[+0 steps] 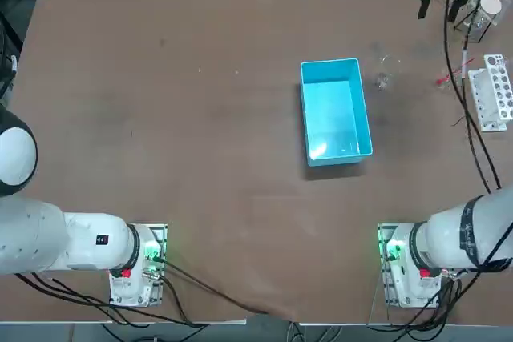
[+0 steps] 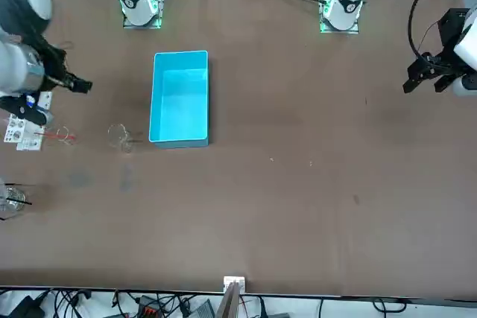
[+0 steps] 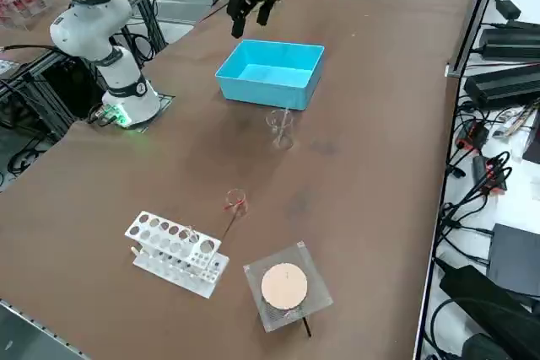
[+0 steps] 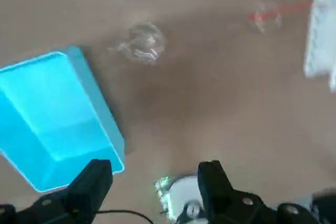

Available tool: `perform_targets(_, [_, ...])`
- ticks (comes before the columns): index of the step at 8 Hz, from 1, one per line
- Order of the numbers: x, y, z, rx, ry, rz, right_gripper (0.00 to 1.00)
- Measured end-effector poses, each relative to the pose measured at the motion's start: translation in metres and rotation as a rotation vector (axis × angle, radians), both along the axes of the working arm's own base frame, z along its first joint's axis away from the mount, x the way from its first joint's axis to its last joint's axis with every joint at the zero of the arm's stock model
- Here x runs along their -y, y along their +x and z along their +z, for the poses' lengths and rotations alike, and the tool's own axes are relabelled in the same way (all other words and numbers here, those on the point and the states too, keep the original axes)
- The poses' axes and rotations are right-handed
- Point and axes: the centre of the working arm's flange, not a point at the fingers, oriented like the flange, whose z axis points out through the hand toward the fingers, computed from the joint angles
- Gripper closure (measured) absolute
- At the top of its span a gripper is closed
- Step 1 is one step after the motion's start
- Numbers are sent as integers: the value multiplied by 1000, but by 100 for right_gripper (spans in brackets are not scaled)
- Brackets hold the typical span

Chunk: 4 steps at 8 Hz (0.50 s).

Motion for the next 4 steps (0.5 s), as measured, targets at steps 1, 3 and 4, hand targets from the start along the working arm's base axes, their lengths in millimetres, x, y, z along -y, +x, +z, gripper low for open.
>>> perform_targets(1, [-2,4,18,107,27,57,0])
perform_targets(3, [-14,-3,58,298,40,121,0])
perform_targets(4, [-17,-13,68,306,46,165,0])
